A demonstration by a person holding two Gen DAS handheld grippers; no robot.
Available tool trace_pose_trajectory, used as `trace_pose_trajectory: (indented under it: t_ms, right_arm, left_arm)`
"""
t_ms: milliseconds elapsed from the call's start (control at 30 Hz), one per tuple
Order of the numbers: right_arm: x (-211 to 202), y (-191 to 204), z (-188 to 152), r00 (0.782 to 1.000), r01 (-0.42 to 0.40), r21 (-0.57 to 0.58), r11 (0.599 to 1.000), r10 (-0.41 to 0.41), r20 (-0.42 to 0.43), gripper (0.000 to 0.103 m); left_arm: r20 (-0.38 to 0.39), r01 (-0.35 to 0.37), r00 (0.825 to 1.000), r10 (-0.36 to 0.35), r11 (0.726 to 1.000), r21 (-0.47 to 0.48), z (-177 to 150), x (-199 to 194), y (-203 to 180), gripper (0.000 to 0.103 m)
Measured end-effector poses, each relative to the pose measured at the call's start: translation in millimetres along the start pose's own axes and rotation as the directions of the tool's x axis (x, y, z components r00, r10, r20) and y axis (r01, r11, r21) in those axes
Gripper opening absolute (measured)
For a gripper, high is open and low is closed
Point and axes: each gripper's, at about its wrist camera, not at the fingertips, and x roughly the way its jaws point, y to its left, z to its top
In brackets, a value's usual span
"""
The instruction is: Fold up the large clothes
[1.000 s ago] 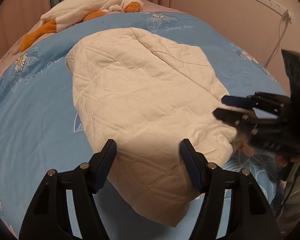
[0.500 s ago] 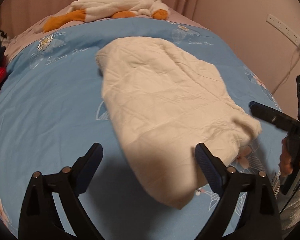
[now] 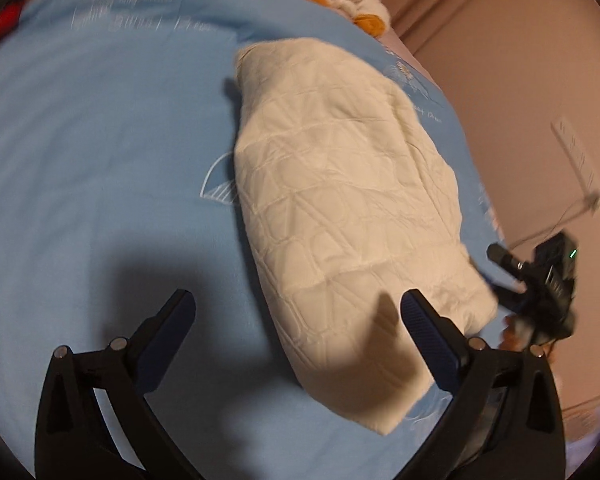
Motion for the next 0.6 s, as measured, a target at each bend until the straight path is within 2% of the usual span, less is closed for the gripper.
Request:
trace_pose_trajectory:
  t_ms: [67, 300, 400, 600]
  right_arm:
    - [5.8, -9.3, 3.2, 0.999, -0.046, 0.051, 0.998, 0.047, -0.018, 0.092]
    - [18.8, -22.2, 11.7, 0.995, -0.076, 0.11, 0.991, 0.083, -0.062, 0.092]
    - [24.1, -22.7, 12.9, 0.993, -0.087, 0.116, 0.989, 0.096, -0.075, 0.092]
    - [41.6, -18.1, 20.0, 0.983, -0.114, 0.093, 0.989, 0.126, -0.132, 0.092]
  left_arm:
    - [-0.023, 0.038, 0.999, -0.039, 0.998, -0.043, 3.4, 7.5, 7.7, 0.103]
    - [-0.063, 0.171, 0.981, -0.183, 0.972, -0.163, 8.8, 34.2, 20.8, 0.103]
    - [-0.07, 0.183, 0.978, -0.199, 0.966, -0.183, 10.9, 42.6, 21.3, 0.103]
    - [-0.076, 0.194, 0.975, -0.209, 0.967, -0.163, 21.9, 54.2, 10.9, 0.103]
